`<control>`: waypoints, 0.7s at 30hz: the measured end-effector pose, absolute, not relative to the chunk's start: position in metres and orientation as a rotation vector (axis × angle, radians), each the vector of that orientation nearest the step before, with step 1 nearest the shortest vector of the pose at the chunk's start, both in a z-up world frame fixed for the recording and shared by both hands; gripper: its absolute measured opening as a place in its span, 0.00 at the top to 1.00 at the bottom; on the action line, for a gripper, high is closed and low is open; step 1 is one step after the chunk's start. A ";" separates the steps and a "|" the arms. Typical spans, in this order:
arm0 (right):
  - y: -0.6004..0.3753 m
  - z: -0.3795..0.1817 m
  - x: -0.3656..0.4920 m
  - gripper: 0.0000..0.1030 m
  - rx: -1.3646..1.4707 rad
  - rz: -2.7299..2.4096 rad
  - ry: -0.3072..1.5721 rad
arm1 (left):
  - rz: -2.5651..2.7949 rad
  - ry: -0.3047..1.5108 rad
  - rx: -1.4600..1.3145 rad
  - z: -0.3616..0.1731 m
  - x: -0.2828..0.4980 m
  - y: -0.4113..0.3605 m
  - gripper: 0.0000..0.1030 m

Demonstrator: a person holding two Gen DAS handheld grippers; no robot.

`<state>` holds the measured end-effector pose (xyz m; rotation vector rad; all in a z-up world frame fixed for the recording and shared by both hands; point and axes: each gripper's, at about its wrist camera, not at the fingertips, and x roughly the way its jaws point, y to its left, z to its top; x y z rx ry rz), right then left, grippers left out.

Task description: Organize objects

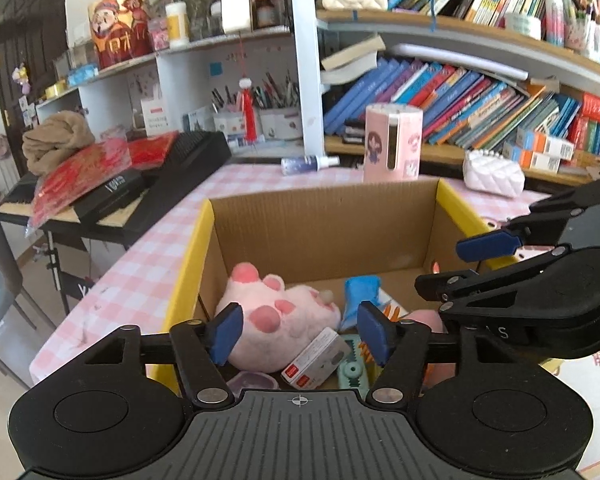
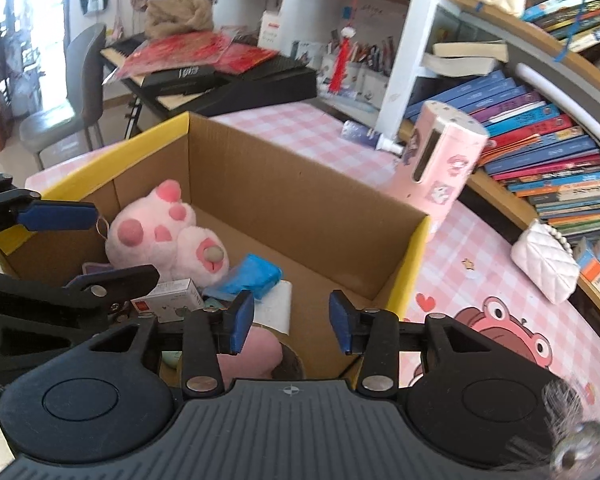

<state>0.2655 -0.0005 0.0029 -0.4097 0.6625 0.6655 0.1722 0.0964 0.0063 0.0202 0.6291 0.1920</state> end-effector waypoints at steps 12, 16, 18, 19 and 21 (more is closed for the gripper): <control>-0.032 0.031 0.213 0.47 -0.286 0.533 0.562 | 0.179 0.522 0.018 0.037 0.124 0.087 0.13; -0.043 0.038 0.189 0.37 -0.239 0.461 0.531 | 0.191 0.494 0.012 0.042 0.105 0.083 0.06; -0.049 0.041 0.176 0.31 -0.217 0.419 0.516 | 0.184 0.489 0.006 0.043 0.095 0.081 0.05; -0.052 0.042 0.170 0.28 -0.205 0.395 0.510 | 0.183 0.489 0.004 0.042 0.091 0.080 0.04; -0.057 0.041 0.156 0.21 -0.184 0.342 0.502 | 0.187 0.490 -0.004 0.042 0.081 0.079 0.02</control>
